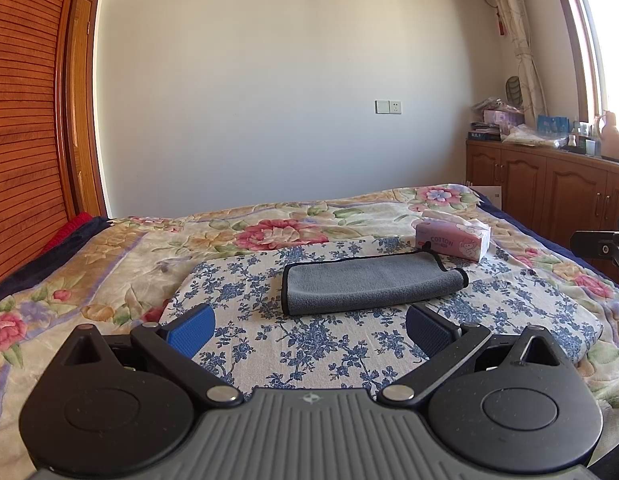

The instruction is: Fold towel

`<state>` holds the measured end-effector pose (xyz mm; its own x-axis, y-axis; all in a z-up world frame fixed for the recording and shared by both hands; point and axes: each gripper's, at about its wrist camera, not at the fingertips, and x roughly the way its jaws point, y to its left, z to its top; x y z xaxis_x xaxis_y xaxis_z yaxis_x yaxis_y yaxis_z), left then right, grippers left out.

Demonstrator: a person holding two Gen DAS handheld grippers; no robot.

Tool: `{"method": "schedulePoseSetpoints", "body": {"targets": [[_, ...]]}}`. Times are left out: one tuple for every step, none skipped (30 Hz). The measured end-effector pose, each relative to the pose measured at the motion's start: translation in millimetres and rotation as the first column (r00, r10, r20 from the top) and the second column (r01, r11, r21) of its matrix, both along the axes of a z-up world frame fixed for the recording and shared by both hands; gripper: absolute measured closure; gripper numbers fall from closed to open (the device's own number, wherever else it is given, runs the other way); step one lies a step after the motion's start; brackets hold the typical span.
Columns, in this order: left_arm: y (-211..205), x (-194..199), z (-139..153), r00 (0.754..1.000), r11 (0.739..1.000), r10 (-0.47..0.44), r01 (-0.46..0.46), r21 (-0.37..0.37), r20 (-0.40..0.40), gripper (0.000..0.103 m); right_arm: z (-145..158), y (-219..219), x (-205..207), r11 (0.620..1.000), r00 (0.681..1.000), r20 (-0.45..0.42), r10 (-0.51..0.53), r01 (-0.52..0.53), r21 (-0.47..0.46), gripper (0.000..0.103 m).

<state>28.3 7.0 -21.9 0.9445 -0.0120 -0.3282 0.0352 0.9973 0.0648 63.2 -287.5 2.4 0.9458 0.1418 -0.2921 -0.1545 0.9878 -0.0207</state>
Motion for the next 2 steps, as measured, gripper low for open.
{"method": "schedulePoseSetpoints", "body": {"targets": [[0.0, 0.0, 0.0, 1.0, 1.0, 0.0, 0.0, 0.0, 0.0, 0.0, -0.1, 0.3, -0.2, 1.0, 1.0, 0.001, 0.0, 0.0, 0.0, 0.0], [0.0, 0.0, 0.0, 1.0, 1.0, 0.0, 0.0, 0.0, 0.0, 0.0, -0.1, 0.5, -0.2, 1.0, 1.0, 0.001, 0.0, 0.0, 0.0, 0.0]]}}
